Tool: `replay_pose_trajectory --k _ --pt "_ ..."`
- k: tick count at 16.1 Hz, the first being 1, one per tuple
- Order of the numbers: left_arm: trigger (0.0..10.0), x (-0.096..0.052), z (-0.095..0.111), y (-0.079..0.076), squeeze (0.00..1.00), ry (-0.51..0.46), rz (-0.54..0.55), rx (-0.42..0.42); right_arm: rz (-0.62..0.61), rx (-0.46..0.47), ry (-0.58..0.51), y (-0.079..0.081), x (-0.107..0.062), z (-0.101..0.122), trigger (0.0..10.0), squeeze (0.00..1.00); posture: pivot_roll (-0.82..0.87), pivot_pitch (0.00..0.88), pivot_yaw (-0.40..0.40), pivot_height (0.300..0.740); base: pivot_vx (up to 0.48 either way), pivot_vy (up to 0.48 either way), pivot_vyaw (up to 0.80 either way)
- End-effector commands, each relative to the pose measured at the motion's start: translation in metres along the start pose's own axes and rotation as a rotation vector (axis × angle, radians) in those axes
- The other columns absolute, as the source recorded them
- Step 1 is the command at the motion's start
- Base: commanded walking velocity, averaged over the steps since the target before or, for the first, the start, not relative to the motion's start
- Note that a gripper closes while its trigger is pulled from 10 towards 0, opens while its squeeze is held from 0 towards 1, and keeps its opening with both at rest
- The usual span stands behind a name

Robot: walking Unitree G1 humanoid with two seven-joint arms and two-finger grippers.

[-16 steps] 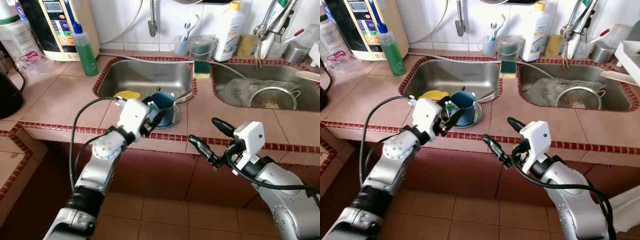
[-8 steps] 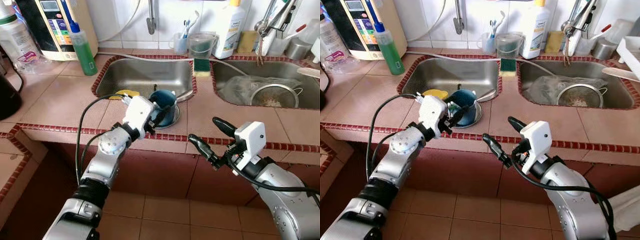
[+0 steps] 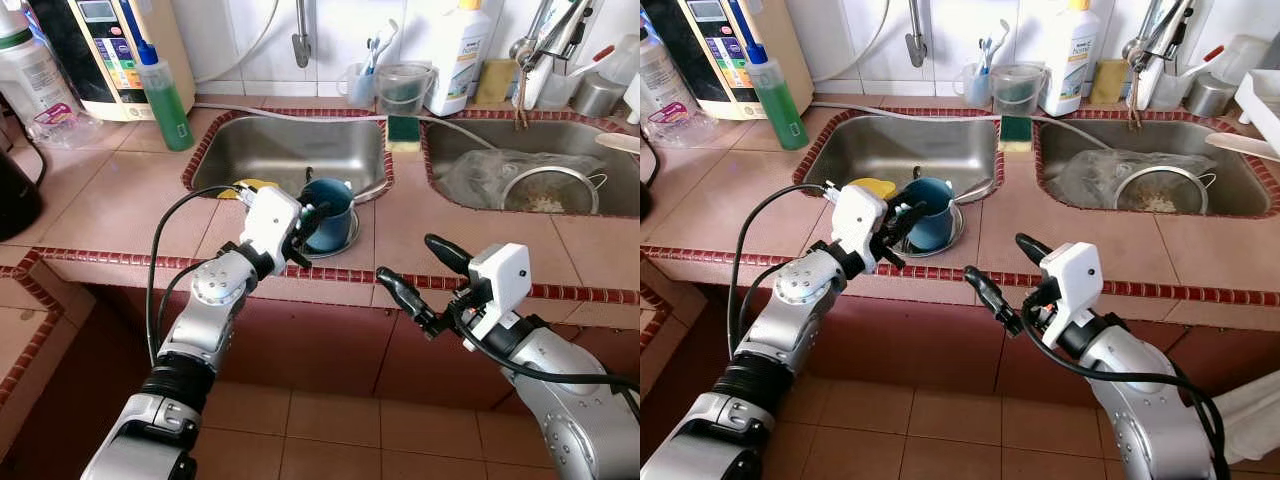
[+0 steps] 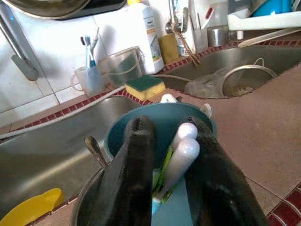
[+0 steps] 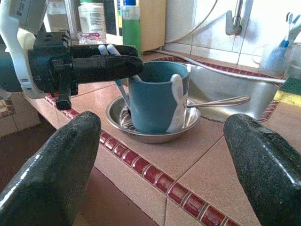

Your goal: Kitchen organization

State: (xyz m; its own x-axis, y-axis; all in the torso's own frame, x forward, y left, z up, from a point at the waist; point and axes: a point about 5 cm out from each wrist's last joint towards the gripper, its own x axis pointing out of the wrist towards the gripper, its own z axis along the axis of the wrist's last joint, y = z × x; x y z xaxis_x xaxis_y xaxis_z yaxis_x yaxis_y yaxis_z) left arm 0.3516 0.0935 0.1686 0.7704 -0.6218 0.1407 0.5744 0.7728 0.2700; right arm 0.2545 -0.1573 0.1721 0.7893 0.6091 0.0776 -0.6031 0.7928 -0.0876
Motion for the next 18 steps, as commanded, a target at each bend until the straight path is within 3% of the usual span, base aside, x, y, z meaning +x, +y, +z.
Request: replay_pose_trajectory --k 1,13,14,15,18 --pt "0.0 0.0 0.001 0.004 0.0 0.007 -0.001 0.007 0.019 -0.01 -0.013 0.003 0.002 0.004 10.0 0.0 -0.24 0.064 0.097 0.74 0.0 0.0 0.0" --pt "0.0 0.002 0.009 0.011 0.0 0.023 -0.097 0.037 0.031 -0.009 -0.018 0.003 0.007 0.003 10.0 0.0 -0.23 0.062 0.098 0.74 0.0 0.0 0.0" --pt "2.9 0.003 0.011 0.013 0.0 0.03 -0.116 0.052 0.029 -0.008 -0.02 0.003 0.007 0.003 10.0 0.0 -0.23 0.066 0.099 0.74 0.0 0.0 0.0" --pt "10.0 0.003 0.014 0.014 0.0 0.029 -0.128 0.057 0.027 -0.007 -0.02 0.003 0.007 0.003 10.0 0.0 -0.23 0.068 0.1 0.74 0.0 0.0 0.0" --pt "10.0 0.004 0.029 0.027 0.0 0.01 -0.164 0.077 0.024 -0.003 -0.023 0.003 0.009 0.003 10.0 0.0 -0.22 0.073 0.097 0.74 0.0 0.0 0.0"
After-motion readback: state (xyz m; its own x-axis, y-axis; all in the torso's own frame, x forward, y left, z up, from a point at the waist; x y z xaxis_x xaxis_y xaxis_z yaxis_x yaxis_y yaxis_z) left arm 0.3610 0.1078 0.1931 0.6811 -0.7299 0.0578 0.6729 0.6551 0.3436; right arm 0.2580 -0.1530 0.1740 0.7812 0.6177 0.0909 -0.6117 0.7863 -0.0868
